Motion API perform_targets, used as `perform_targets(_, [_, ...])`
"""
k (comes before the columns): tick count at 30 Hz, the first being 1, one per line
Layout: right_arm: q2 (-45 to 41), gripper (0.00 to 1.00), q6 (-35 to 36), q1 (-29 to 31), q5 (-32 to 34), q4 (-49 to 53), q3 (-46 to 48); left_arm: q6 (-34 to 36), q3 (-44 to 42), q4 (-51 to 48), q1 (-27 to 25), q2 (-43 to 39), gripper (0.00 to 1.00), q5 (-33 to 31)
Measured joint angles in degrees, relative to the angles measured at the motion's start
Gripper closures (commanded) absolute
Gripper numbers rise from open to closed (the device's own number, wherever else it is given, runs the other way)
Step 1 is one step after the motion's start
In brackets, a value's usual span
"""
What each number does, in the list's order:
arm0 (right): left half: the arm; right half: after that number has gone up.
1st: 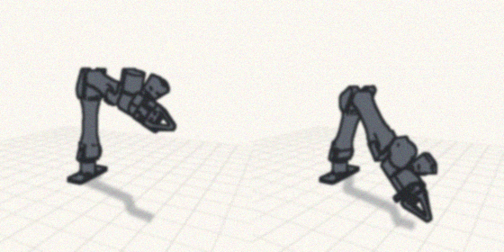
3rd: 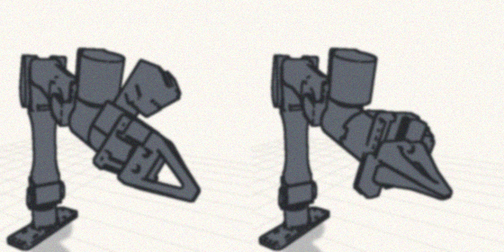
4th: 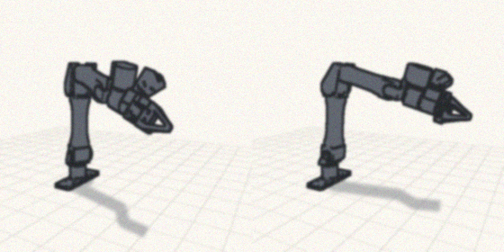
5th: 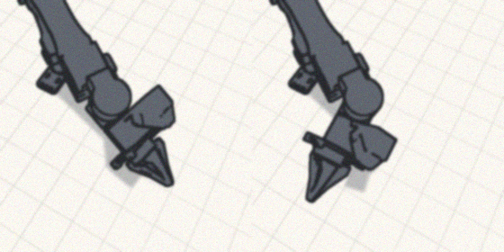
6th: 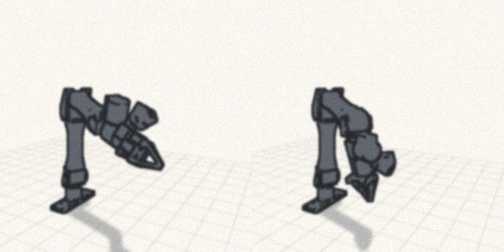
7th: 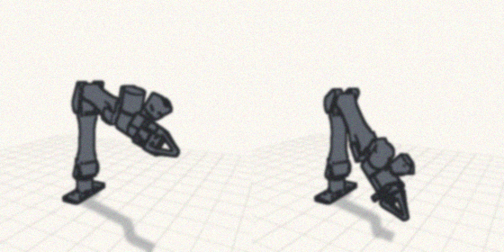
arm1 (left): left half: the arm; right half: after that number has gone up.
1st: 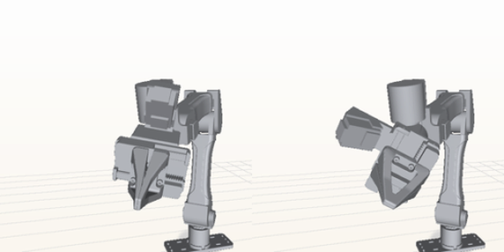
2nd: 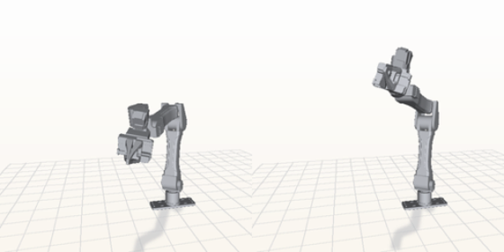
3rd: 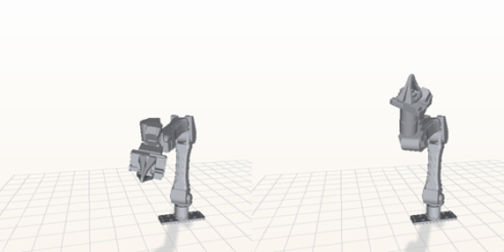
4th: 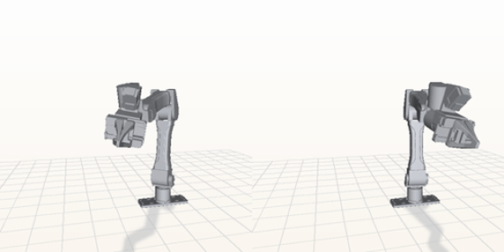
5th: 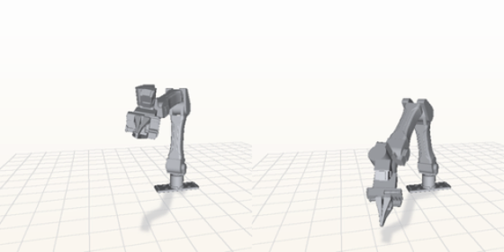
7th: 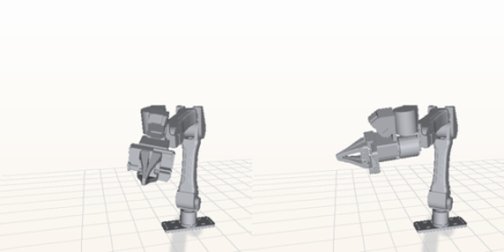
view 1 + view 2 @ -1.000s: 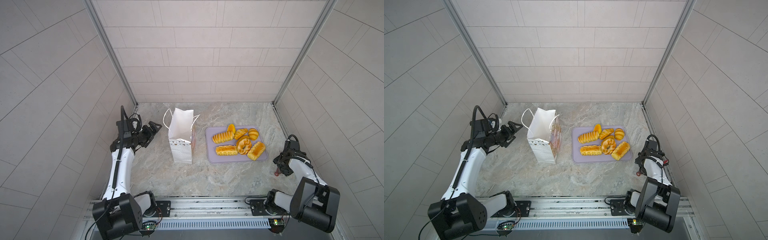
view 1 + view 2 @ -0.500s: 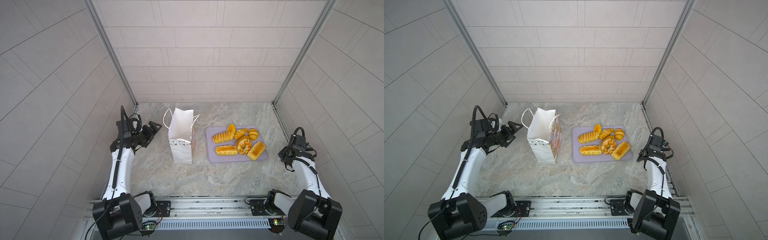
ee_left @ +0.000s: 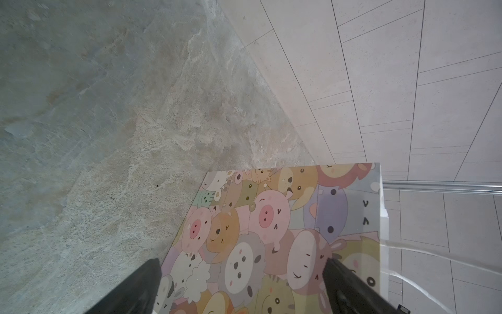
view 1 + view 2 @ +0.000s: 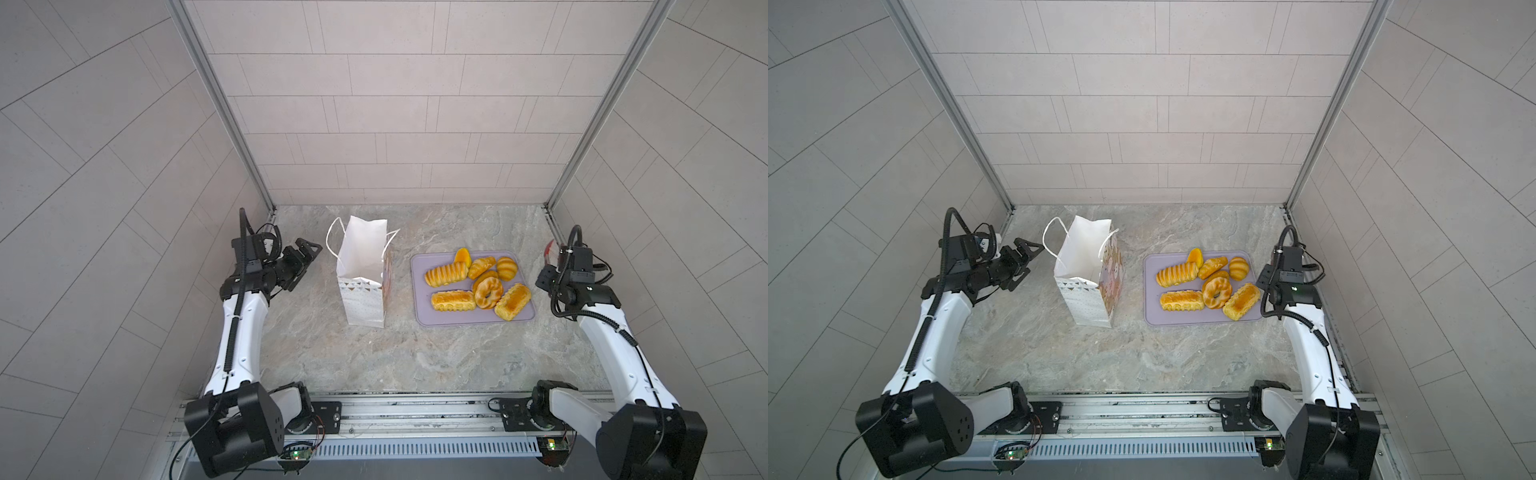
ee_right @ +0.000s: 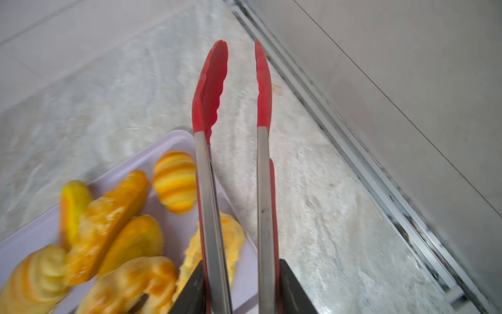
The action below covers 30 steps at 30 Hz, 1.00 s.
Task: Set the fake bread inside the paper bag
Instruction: 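Lift the red tongs with the right gripper and carry them over the tray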
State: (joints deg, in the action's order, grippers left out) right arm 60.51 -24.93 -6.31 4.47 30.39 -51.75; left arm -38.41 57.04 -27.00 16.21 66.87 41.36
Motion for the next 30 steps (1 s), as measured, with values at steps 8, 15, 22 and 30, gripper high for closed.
perform_targets(8, [4.3,0.64,2.5,13.6,-2.8,3.4,-13.4,-0.7,1.0,1.0,0.0,0.3,0.0,-0.4])
perform_targets(15, [6.6,0.63,3.0,17.5,-8.1,9.8,-20.1,-1.7,3.0,1.0,0.0,1.0,0.0,-0.5])
perform_targets(22, [7.4,0.63,3.0,17.7,-13.4,16.3,-24.3,-2.5,6.6,0.9,-0.4,1.0,0.0,-0.4])
perform_targets(30, [7.9,0.64,3.1,17.7,-16.9,21.6,-27.6,-1.7,10.6,-2.5,-2.4,-0.9,0.0,-1.4])
